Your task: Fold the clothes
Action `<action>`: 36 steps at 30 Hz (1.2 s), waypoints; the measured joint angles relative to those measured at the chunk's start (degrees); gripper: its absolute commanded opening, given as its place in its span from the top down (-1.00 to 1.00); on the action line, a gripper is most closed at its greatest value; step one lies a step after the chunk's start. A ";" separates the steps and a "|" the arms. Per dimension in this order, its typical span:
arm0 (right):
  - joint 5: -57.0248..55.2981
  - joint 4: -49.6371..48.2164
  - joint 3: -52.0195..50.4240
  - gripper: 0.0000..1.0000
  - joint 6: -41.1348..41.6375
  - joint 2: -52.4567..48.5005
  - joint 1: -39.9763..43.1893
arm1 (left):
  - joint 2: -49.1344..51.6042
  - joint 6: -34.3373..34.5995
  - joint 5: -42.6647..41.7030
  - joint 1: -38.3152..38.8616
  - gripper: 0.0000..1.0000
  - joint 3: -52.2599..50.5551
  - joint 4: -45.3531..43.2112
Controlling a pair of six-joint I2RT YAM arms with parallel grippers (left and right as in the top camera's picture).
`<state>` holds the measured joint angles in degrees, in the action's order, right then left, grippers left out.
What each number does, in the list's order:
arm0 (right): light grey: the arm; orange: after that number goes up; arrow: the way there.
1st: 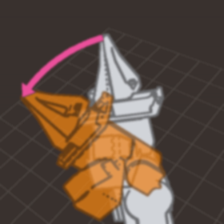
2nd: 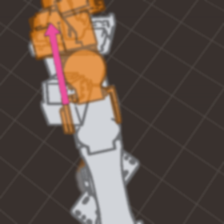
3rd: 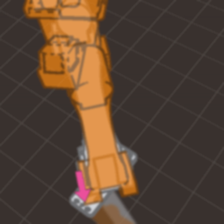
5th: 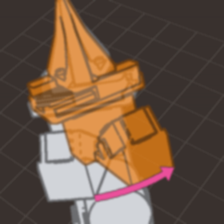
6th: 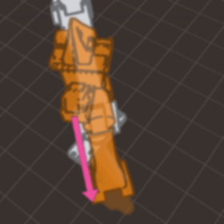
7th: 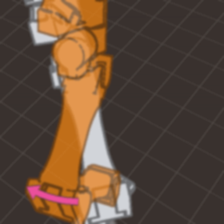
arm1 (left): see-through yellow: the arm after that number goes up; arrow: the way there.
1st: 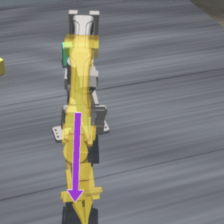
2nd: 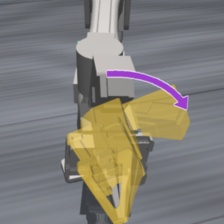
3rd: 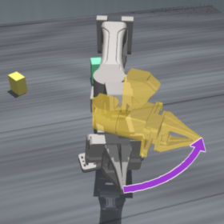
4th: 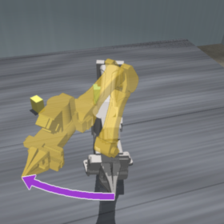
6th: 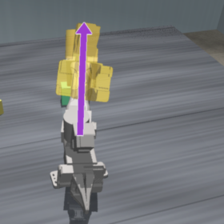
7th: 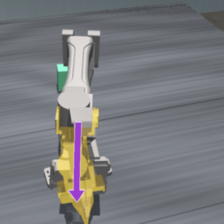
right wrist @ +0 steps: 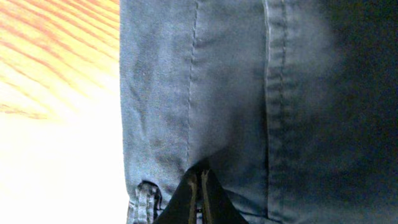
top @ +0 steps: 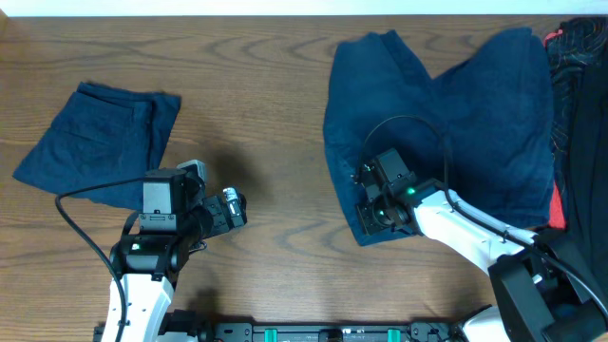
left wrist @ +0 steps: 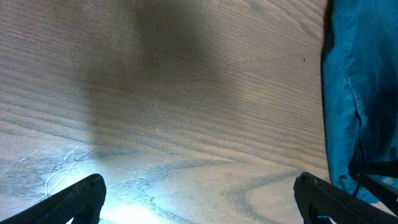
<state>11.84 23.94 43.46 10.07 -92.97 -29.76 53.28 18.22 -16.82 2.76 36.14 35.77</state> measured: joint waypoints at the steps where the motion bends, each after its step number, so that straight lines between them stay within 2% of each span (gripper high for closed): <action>1: 0.72 -1.16 0.04 0.89 0.02 -0.22 -0.07 | 0.00 0.00 0.00 0.00 -0.96 0.00 0.00; 4: 3.28 -7.32 0.70 0.88 0.63 -0.55 -0.26 | 0.00 0.00 0.00 0.00 -0.96 0.00 -0.02; 7: 4.50 -12.41 1.81 0.56 1.79 -0.55 -0.50 | 0.00 0.00 0.00 0.00 -0.96 0.00 0.00; 9: 4.90 -12.87 2.78 0.46 2.34 -0.55 -0.61 | 0.00 0.00 0.00 0.00 -0.96 0.00 0.02; 12: 3.82 -9.73 4.59 0.29 2.64 -0.50 -0.59 | 0.00 0.00 0.00 0.00 -0.95 0.00 0.00; 14: 0.92 -4.33 6.69 0.12 2.97 0.24 -0.57 | 0.00 0.00 0.00 0.00 -0.96 0.00 -0.07; 17: -5.31 3.93 10.12 -0.42 3.17 3.37 -0.17 | 0.00 0.00 -0.87 0.11 -0.96 0.02 -0.35; 18: -8.11 6.99 11.63 -0.47 2.89 5.16 0.24 | 0.04 0.00 -1.25 0.37 -0.96 0.00 -0.52; 27: -20.83 17.66 16.39 -0.54 3.17 18.93 9.81 | 4.00 0.26 -3.28 11.82 -0.96 0.00 -6.40; 36: -22.99 25.97 16.39 -0.57 3.41 21.73 20.96 | 19.61 5.16 -4.00 27.32 -0.96 0.02 -19.56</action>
<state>-11.16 49.91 59.86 13.47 -71.24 -8.80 72.88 23.38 -20.82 30.09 36.16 16.21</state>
